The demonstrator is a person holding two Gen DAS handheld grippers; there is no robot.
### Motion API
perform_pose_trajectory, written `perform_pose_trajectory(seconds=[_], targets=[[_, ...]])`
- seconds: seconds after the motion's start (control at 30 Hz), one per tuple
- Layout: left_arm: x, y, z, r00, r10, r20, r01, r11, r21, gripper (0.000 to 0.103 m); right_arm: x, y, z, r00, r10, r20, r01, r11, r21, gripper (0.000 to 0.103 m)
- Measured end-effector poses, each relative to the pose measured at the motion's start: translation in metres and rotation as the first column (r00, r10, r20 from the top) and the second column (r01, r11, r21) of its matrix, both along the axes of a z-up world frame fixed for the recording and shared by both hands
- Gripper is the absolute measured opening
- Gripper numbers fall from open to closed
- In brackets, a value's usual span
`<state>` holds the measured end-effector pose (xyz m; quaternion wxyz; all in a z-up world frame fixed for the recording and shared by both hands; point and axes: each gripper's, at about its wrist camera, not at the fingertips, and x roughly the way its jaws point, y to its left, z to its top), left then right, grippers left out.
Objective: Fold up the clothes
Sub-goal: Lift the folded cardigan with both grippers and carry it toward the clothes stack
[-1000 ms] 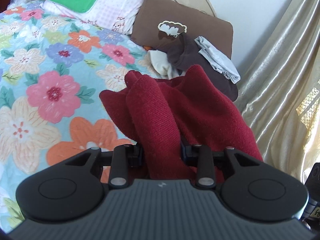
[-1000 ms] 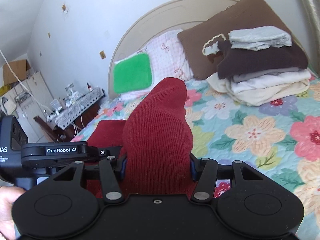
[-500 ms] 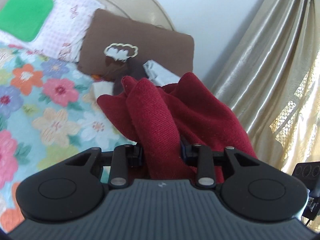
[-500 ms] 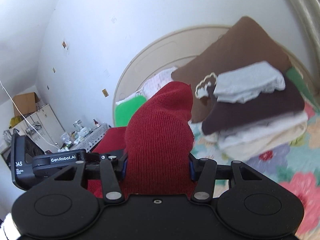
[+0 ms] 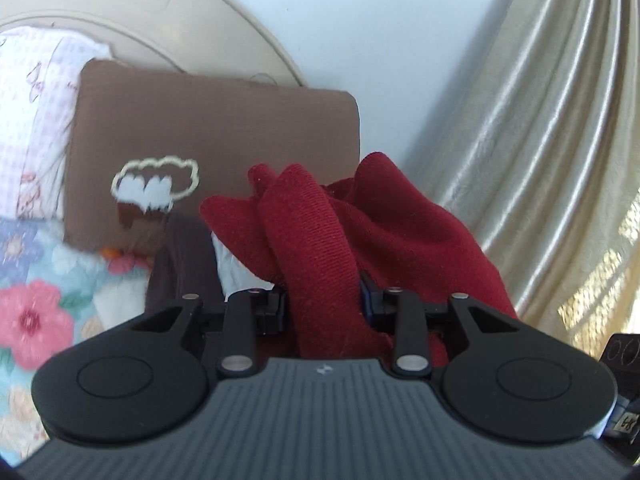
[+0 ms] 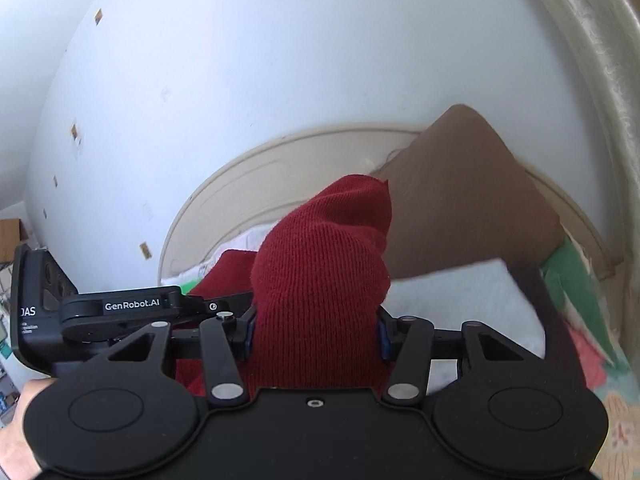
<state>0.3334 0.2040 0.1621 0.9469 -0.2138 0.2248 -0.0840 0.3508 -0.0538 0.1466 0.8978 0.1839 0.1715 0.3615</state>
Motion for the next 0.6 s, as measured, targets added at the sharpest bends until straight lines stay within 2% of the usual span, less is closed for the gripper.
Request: perform_pose_trajectory(seconds=[0.07, 0.17, 0.2, 0.3, 0.4, 0.5, 0.6], targets=[[0.030, -0.001, 0.009, 1.000, 0.024, 0.011, -0.024, 1.000, 0.018, 0.031, 0.027, 0.003, 0.006, 1.000, -0.022, 0.014, 0.021, 1.000, 0.015, 0.057], [0.072, -0.009, 0.017, 0.998, 0.060, -0.007, -0.059, 0.995, 0.078, 0.033, 0.064, 0.007, 0.007, 0.998, -0.065, -0.015, 0.065, 0.996, 0.061, 0.057], [0.084, -0.012, 0.017, 0.997, 0.070, -0.020, -0.068, 0.992, 0.105, 0.035, 0.074, 0.005, 0.004, 0.995, -0.085, -0.049, 0.089, 0.992, 0.085, 0.057], [0.113, -0.023, 0.002, 0.995, 0.070, -0.071, -0.054, 0.978, 0.203, 0.036, 0.097, -0.003, -0.027, 0.981, -0.135, -0.136, 0.156, 0.975, 0.156, 0.057], [0.138, -0.035, -0.026, 0.990, 0.066, -0.121, -0.027, 0.954, 0.299, 0.033, 0.122, 0.006, -0.055, 0.956, -0.192, -0.220, 0.217, 0.972, 0.092, 0.057], [0.146, -0.041, -0.038, 0.990, 0.088, -0.109, -0.041, 0.924, 0.381, 0.033, 0.125, 0.018, -0.061, 0.967, -0.175, -0.186, 0.189, 0.980, 0.059, 0.057], [0.140, -0.030, -0.020, 0.998, 0.046, -0.034, -0.031, 0.938, 0.346, 0.033, 0.128, 0.013, -0.048, 0.986, -0.121, -0.119, 0.135, 0.983, 0.126, 0.057]])
